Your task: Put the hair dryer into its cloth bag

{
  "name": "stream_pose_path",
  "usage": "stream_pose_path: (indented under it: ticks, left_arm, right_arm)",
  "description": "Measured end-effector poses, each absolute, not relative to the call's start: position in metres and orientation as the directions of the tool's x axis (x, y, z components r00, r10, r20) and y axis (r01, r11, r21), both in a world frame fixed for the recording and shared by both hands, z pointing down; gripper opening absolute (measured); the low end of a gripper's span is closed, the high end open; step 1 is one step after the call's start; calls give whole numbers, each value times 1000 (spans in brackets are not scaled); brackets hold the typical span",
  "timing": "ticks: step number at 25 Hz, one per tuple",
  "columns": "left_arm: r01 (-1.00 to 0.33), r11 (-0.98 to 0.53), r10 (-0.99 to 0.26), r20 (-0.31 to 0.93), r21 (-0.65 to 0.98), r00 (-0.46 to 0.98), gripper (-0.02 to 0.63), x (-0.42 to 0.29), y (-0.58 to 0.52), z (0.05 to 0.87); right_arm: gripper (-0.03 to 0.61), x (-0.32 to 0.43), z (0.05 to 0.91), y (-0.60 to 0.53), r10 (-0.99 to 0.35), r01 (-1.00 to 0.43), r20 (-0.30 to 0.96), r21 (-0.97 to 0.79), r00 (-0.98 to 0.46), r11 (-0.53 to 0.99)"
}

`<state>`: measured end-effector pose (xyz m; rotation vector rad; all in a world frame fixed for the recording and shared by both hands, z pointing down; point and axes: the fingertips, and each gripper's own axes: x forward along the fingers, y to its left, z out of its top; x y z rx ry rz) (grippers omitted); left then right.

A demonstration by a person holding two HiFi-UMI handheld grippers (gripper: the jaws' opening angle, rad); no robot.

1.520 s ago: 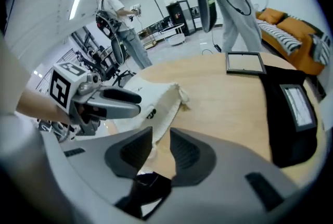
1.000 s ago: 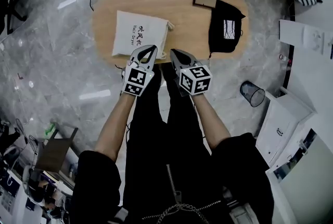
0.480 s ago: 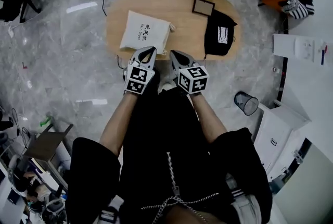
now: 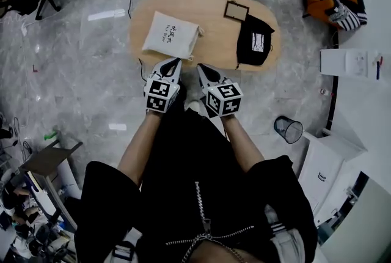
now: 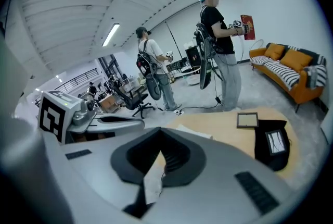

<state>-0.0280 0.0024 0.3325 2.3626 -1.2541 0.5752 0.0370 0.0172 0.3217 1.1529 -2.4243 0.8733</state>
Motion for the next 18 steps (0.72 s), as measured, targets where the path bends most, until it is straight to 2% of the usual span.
stream_pose_path:
  ticks: [18]
  left_arm:
    - [-839, -529, -692, 508, 127, 513, 14, 9, 87, 296]
  right_arm:
    - [9, 72, 285, 102, -620, -769, 456, -375, -639, 517]
